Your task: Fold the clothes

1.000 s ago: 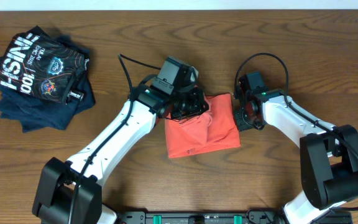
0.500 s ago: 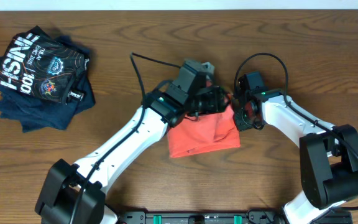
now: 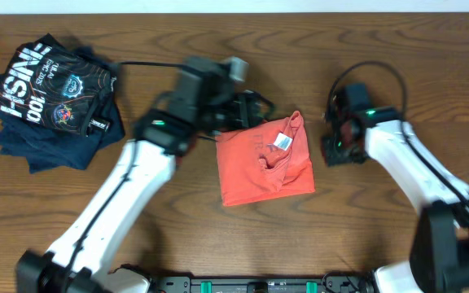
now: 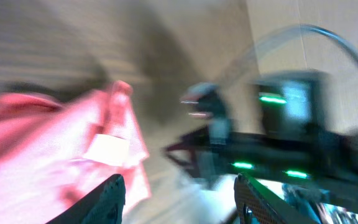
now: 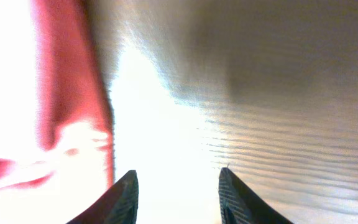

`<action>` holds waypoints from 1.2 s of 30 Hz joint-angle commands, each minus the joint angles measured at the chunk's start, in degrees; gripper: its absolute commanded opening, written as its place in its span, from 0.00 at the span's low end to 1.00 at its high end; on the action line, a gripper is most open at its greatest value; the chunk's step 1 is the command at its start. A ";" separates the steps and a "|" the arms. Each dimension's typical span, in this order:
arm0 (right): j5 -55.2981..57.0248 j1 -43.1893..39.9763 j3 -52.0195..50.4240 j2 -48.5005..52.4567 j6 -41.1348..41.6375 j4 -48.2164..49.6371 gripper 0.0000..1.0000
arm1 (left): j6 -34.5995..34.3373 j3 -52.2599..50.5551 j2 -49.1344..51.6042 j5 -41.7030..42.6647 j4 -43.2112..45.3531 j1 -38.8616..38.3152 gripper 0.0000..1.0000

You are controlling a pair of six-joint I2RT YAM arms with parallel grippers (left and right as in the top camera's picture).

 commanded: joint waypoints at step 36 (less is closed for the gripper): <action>22.01 19.41 3.80 3.65 19.96 -14.88 0.03 | 6.25 0.07 18.64 -14.36 -13.35 9.14 0.63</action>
